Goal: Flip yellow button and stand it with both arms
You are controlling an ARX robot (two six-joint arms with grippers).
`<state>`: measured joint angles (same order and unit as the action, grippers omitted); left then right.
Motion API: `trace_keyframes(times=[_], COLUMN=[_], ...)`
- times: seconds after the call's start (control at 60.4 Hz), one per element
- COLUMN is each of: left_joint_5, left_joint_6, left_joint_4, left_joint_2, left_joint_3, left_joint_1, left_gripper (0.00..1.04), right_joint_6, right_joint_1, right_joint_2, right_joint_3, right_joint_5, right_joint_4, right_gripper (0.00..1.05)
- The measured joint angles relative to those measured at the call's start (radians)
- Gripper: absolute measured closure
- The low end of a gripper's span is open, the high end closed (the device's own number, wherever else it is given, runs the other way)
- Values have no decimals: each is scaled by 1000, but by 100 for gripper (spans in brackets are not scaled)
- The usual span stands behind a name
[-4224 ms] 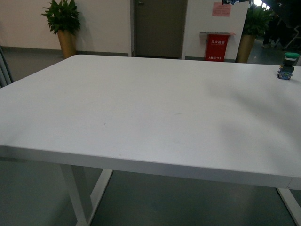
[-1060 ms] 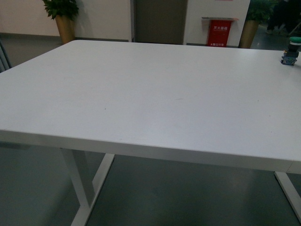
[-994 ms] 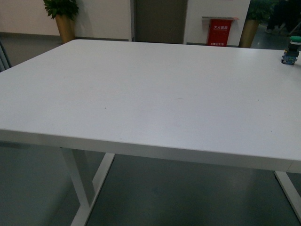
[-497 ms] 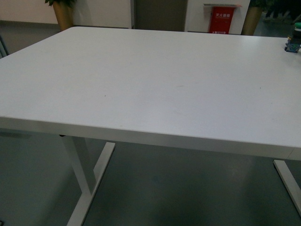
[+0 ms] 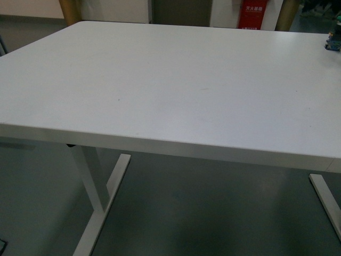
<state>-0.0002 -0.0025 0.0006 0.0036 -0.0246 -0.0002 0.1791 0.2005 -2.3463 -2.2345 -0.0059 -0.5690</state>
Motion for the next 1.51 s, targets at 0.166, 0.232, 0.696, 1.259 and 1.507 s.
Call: trace_keyframes(times=[0.166,0.232,0.696,1.259,1.507], left_joint_5=[0,0,0,0,0], left_joint_6=[0,0,0,0,0], left_joint_4=[0,0,0,0,0], left_joint_2=[0,0,0,0,0], left_joint_3=[0,0,0,0,0], left_joint_1=[0,0,0,0,0], left_gripper=[6,6,6,6,6], right_joint_6=[0,0,-17,-26,-29], right_joint_1=[-11,-13,-13,-7,2], right_joint_2=[0,-1,-39,-39,-20], right_joint_3=[7,9,-27,-18,10], right_joint_5=[13,27,58,56,34], right_joint_4=[6,4,-38,-15,-2], right_gripper=[69,69,69,8,7])
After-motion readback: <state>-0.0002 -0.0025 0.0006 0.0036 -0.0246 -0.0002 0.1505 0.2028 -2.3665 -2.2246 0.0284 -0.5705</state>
